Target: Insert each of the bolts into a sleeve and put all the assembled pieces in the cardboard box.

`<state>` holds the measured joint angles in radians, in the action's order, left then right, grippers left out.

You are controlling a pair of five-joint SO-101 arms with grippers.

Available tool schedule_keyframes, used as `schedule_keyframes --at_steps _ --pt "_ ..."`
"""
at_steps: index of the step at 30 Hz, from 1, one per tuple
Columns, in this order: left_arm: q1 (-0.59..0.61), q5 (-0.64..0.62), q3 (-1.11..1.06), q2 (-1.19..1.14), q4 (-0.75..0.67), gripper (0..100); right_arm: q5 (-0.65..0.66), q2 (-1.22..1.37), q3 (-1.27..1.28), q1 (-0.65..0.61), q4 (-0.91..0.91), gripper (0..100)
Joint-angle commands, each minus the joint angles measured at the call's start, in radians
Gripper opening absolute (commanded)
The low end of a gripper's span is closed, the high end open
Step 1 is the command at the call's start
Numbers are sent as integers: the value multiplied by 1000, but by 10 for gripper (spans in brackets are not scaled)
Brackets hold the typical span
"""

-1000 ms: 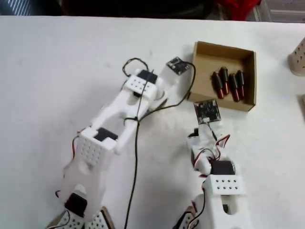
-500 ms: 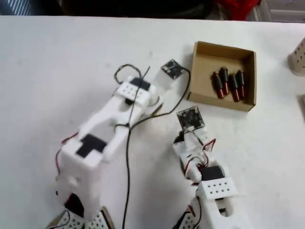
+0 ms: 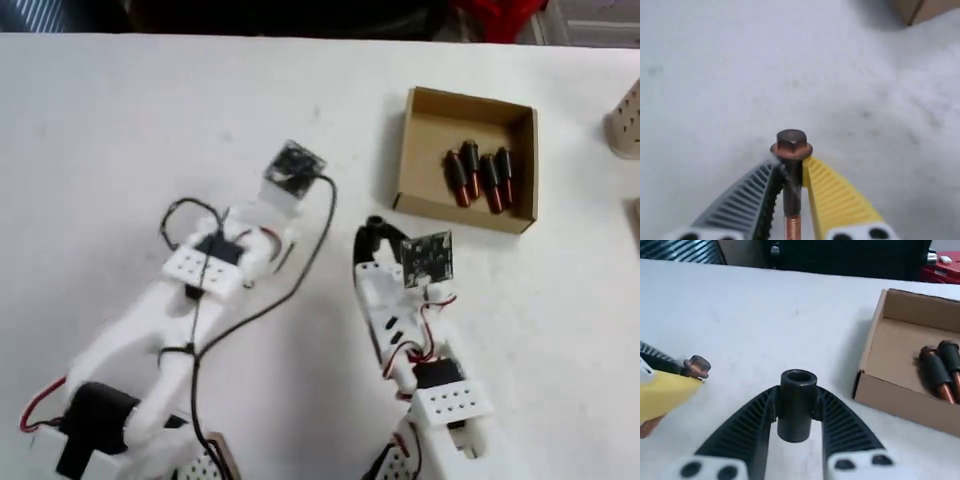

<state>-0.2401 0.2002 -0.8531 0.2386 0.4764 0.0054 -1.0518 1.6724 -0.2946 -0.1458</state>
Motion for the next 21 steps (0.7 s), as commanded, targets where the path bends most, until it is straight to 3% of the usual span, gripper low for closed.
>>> schedule_keyframes --at_steps 1,4,12,21 --pt "81 -38 -23 70 -87 20 -28 -21 9 -90 -61 16" --pt "114 -91 -49 85 -141 20 -28 -21 9 -151 -64 16" --pt "105 -91 -186 136 -362 20 -28 -12 8 -300 -205 16" --pt "104 -95 -284 194 -560 20 -28 -10 8 -320 -205 16"
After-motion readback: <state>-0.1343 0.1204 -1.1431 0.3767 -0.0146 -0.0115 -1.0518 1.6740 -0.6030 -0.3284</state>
